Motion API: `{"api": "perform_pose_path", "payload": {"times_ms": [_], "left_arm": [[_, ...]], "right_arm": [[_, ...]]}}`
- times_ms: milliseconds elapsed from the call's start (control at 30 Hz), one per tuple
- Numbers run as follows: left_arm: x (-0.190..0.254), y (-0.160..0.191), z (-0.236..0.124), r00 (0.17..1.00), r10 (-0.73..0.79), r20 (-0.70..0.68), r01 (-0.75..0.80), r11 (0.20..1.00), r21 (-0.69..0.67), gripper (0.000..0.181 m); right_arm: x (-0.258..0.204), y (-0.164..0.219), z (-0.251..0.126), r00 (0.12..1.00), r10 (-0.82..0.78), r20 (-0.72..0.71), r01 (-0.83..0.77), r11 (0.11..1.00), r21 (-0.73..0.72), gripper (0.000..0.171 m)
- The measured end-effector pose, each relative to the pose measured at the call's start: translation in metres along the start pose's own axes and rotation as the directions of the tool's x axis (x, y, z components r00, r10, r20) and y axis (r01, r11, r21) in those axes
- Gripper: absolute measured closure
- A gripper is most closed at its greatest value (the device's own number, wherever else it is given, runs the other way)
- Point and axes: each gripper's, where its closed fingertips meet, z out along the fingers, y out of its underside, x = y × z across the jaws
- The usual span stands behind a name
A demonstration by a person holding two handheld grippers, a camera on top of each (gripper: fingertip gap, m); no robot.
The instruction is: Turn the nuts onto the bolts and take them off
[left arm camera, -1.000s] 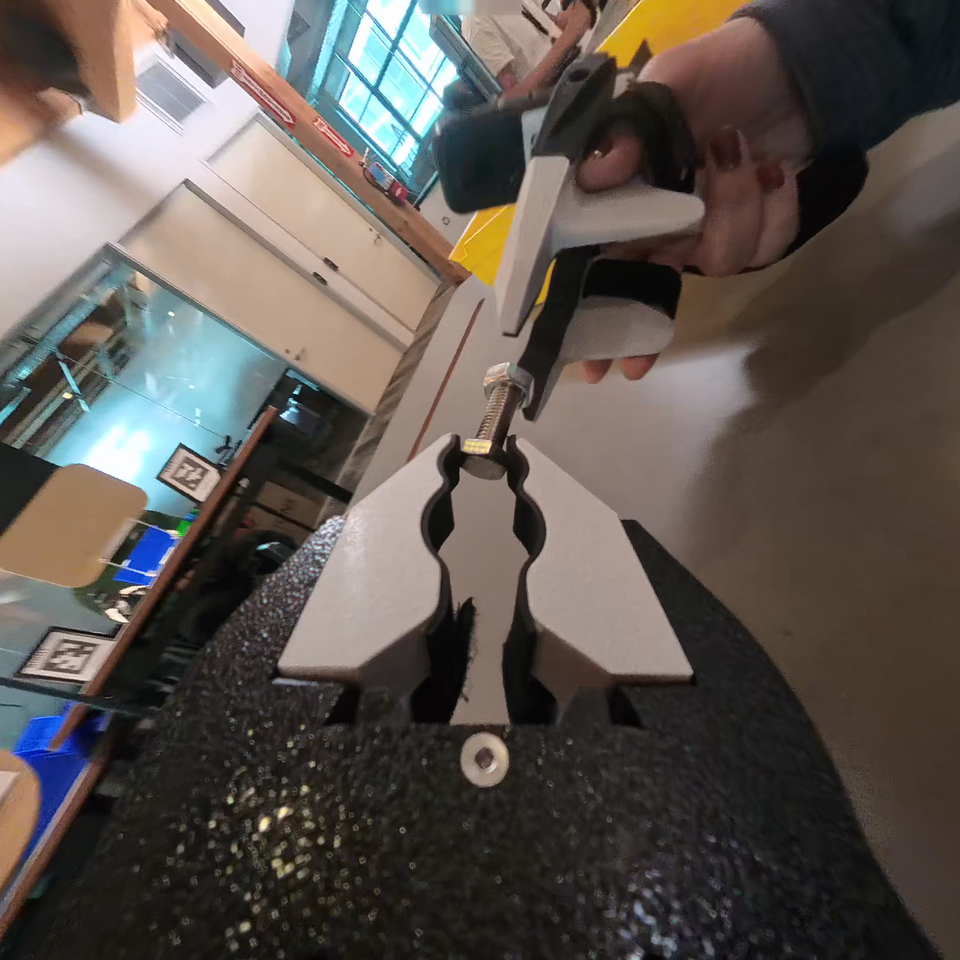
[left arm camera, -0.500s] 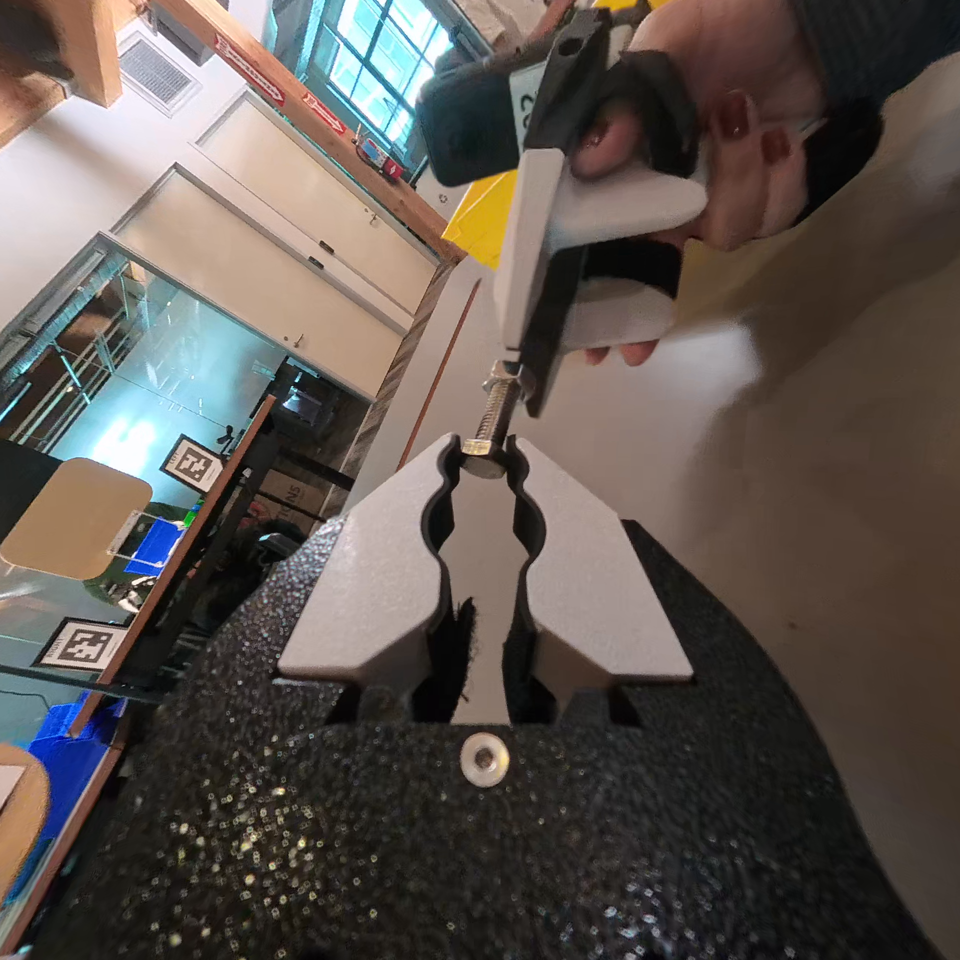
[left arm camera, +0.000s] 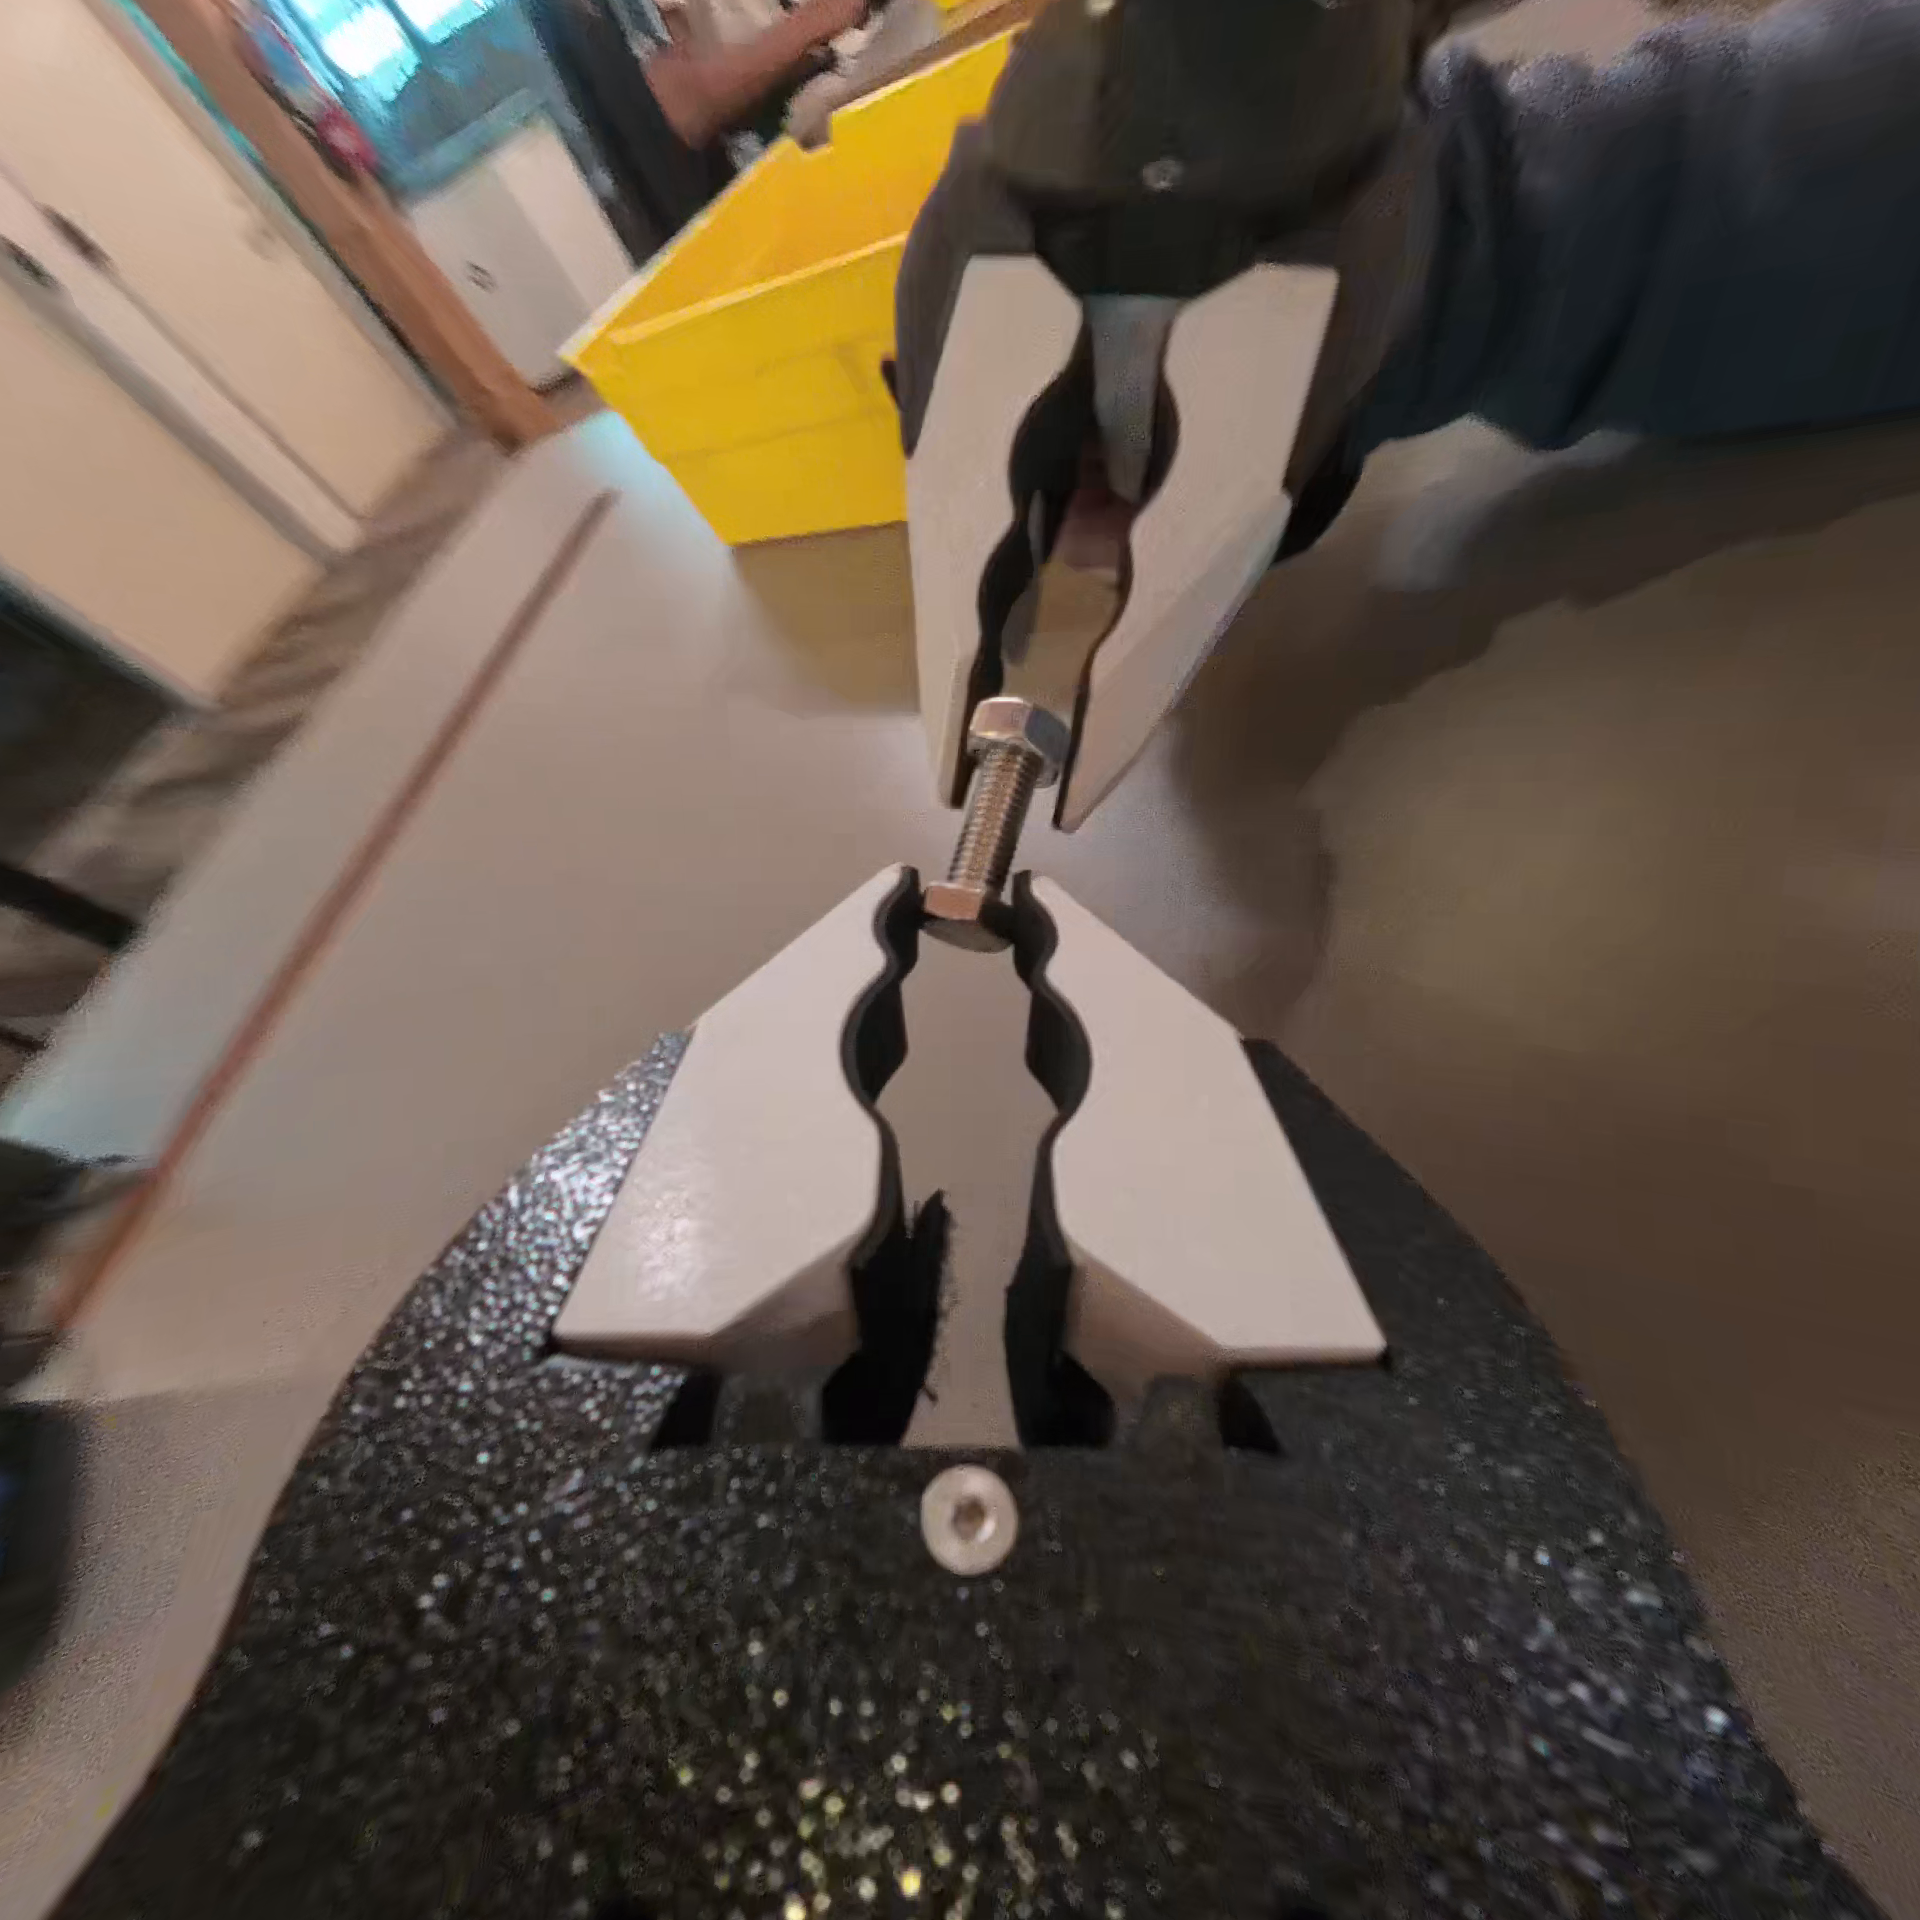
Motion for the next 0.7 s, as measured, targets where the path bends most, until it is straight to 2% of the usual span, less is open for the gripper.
{"api": "perform_pose_path", "payload": {"times_ms": [67,233,367,467,500,533,600,633,700], "left_arm": [[0.007,0.004,-0.001,0.986,-0.131,-0.103,0.131,0.991,-0.009,0.165],[0.013,0.003,-0.007,0.866,-0.418,-0.274,0.430,0.903,-0.018,0.165],[0.011,0.000,-0.014,0.737,-0.572,-0.359,0.600,0.799,-0.039,0.165],[0.008,-0.003,-0.017,0.681,-0.618,-0.394,0.664,0.747,-0.025,0.166],[0.008,-0.003,-0.018,0.678,-0.617,-0.400,0.667,0.745,-0.019,0.166],[0.007,-0.003,-0.017,0.690,-0.606,-0.397,0.657,0.754,-0.010,0.166],[0.005,-0.005,-0.017,0.717,-0.584,-0.380,0.637,0.770,0.018,0.166],[0.001,-0.007,-0.017,0.744,-0.562,-0.362,0.618,0.784,0.052,0.166],[-0.007,-0.013,-0.016,0.824,-0.484,-0.295,0.540,0.829,0.148,0.166]], "right_arm": [[-0.003,0.007,0.003,0.977,-0.207,-0.045,0.203,0.977,-0.071,0.154],[-0.003,0.006,0.008,0.898,-0.427,-0.103,0.417,0.903,-0.103,0.155],[-0.001,-0.001,0.012,0.719,-0.670,-0.182,0.645,0.742,-0.182,0.154],[0.001,-0.006,0.012,0.577,-0.787,-0.220,0.747,0.617,-0.247,0.155],[0.001,-0.007,0.012,0.559,-0.798,-0.223,0.757,0.602,-0.256,0.155],[0.001,-0.007,0.012,0.574,-0.787,-0.226,0.746,0.616,-0.253,0.155],[0.005,-0.009,0.010,0.676,-0.689,-0.263,0.656,0.724,-0.212,0.154],[0.007,-0.010,0.009,0.758,-0.592,-0.274,0.567,0.806,-0.172,0.150],[0.005,-0.011,0.007,0.935,-0.289,-0.204,0.285,0.957,-0.050,0.131]]}}
